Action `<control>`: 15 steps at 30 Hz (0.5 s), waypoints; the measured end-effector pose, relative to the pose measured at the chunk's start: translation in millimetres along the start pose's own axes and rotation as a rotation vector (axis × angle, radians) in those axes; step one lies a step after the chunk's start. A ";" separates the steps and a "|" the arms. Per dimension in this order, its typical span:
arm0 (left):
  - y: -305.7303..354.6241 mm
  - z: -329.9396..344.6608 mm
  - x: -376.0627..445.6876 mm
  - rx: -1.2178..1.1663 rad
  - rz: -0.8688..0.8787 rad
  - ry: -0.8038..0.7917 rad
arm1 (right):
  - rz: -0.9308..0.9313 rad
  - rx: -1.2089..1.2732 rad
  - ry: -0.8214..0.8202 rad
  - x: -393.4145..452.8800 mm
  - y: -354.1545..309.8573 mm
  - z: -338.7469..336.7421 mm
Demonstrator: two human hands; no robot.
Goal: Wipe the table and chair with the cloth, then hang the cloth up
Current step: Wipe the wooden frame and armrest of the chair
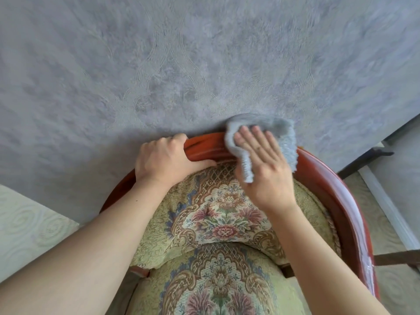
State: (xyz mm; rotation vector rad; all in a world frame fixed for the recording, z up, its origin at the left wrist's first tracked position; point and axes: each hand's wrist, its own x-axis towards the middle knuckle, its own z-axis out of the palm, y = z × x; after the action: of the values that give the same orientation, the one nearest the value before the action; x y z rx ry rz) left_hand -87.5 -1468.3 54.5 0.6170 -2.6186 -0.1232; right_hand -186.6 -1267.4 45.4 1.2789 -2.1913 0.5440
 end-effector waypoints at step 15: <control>0.6 1.8 0.8 -0.010 0.000 0.015 | 0.300 0.191 0.107 7.3 -75.7 28.5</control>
State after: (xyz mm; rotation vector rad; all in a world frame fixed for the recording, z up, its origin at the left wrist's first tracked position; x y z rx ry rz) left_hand -89.2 -1468.1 53.3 0.6127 -2.6021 -0.1309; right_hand -129.9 -1324.3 33.4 0.9889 -2.2973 0.9371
